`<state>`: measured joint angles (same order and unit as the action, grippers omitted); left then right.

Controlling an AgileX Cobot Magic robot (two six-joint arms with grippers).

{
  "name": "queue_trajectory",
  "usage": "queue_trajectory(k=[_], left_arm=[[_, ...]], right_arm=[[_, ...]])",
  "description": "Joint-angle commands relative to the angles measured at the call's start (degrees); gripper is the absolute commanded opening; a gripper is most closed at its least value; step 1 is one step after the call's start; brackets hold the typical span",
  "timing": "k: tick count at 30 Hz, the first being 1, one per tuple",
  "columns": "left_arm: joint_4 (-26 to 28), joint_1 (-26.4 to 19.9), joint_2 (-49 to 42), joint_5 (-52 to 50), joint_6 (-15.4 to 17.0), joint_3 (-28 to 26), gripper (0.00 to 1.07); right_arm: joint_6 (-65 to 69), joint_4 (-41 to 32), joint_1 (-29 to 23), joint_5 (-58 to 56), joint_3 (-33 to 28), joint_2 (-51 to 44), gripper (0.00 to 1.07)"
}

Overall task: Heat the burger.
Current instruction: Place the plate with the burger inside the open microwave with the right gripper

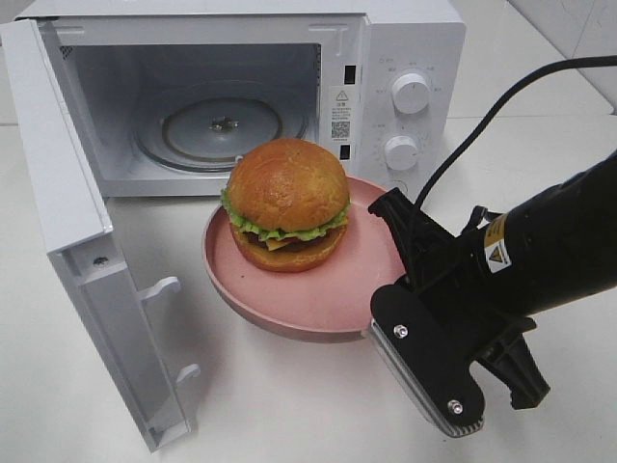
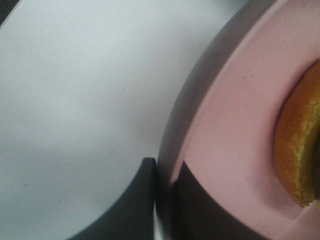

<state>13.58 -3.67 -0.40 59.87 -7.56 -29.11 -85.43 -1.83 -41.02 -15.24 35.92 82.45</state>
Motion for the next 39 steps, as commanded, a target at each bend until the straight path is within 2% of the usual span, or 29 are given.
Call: queue_trajectory(k=[1, 3, 9, 30, 32, 39], left_arm=[[-0.1, 0.0, -1.0, -0.5, 0.0, 0.4, 0.98], [-0.1, 0.0, -1.0, -0.5, 0.0, 0.4, 0.98], [-0.1, 0.0, -1.0, -0.5, 0.0, 0.4, 0.98], [-0.1, 0.0, -1.0, -0.5, 0.0, 0.4, 0.98], [-0.1, 0.0, -1.0, -0.5, 0.0, 0.4, 0.98], [-0.1, 0.0, -1.0, -0.5, 0.0, 0.4, 0.98]], right_arm=[[3.0, 2.8, 0.3, 3.8, 1.0, -0.1, 0.00], [5.3, 5.3, 0.3, 3.9, 1.1, 0.0, 0.00], [7.1, 5.8, 0.3, 3.8, 2.7, 1.1, 0.00], [11.2, 7.3, 0.3, 2.4, 14.2, 11.9, 0.00], [13.9, 8.8, 0.3, 2.1, 17.0, 14.2, 0.00], [17.4, 11.1, 0.3, 1.2, 20.7, 17.1, 0.00]])
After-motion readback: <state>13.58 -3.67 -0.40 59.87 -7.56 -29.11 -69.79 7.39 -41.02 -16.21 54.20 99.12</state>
